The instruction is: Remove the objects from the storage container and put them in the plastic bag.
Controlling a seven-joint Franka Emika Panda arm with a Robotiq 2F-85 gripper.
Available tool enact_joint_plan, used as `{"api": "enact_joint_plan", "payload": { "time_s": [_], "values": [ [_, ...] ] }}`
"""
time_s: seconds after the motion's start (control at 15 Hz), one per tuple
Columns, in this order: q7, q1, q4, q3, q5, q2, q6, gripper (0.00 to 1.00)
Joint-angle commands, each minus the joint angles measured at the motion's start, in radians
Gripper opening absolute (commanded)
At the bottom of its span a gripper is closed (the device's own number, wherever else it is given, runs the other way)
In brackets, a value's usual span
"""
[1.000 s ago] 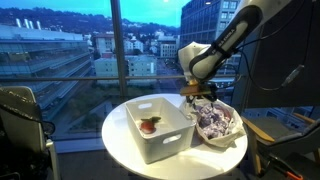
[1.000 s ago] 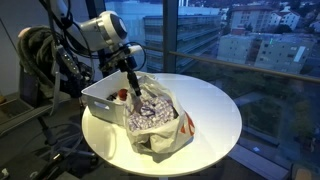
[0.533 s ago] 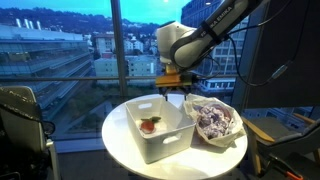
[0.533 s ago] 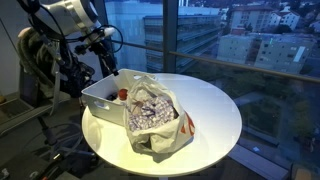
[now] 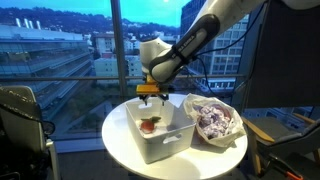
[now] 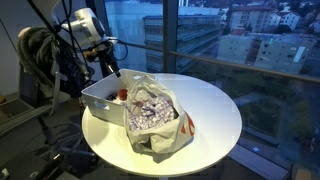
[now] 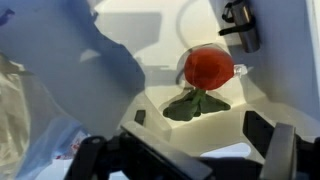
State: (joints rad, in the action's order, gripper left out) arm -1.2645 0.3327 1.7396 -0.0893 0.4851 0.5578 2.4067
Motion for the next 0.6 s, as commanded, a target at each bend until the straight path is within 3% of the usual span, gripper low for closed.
{"api": "enact_joint_plan", "payload": {
  "time_s": [0.0,0.53],
  "values": [
    [0.078,0.006,-0.194,0.048,-0.069,0.183,0.042,1.0],
    [0.212,-0.034,-0.384,0.047,-0.343,0.443,0.13,1.0]
  ]
}}
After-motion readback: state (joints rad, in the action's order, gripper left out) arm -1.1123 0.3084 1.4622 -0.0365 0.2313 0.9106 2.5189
